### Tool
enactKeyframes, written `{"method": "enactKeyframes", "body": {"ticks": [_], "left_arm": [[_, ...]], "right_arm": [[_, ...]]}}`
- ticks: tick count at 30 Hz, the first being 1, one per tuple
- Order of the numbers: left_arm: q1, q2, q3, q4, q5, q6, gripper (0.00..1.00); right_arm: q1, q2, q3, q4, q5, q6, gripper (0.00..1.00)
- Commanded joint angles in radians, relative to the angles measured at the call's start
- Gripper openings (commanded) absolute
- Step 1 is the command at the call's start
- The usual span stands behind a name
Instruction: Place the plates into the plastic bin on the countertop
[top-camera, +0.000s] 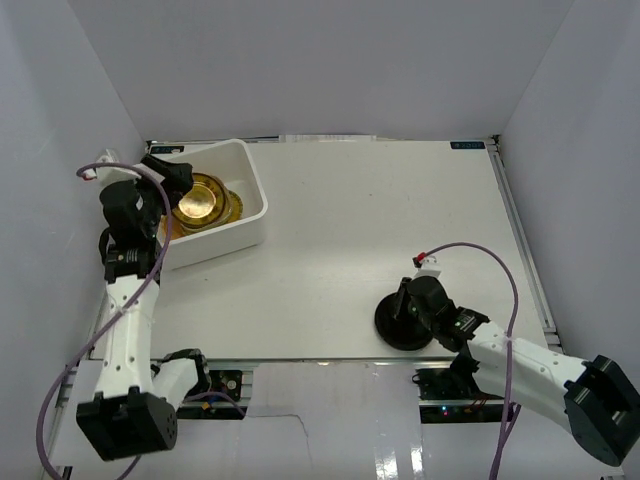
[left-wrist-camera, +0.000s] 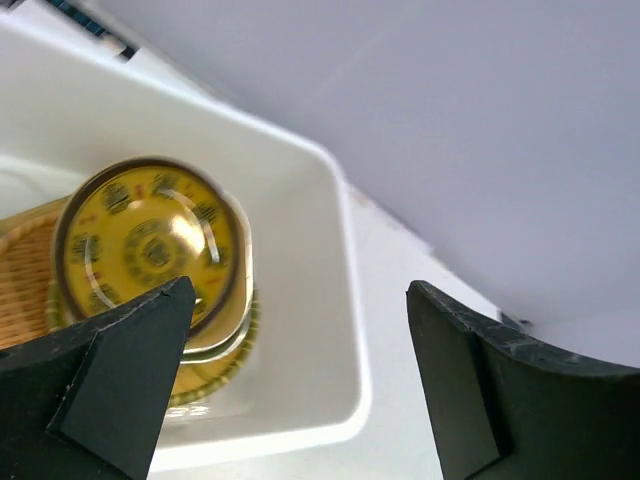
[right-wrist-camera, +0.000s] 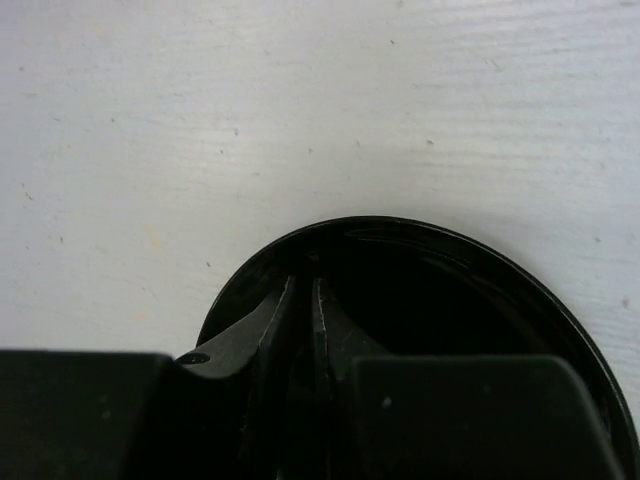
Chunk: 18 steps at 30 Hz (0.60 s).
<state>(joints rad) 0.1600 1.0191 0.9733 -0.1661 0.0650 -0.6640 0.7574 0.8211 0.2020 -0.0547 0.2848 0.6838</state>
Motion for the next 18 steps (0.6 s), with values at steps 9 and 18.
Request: {"method": "enactKeyframes", "body": {"ticks": [9, 18], "left_arm": [[-0.353, -0.258, -0.232, 0.014, 0.216, -0.068, 0.94], [-0.896, -0.004, -0.314, 0.069, -0.050, -0.097, 0.89]], "right_arm": [[-0.006, 0.486, 0.226, 0.490, -0.091, -0.109, 0.14], [-0.013, 0.489, 0.401, 0.380, -0.072, -0.168, 0.14]]}}
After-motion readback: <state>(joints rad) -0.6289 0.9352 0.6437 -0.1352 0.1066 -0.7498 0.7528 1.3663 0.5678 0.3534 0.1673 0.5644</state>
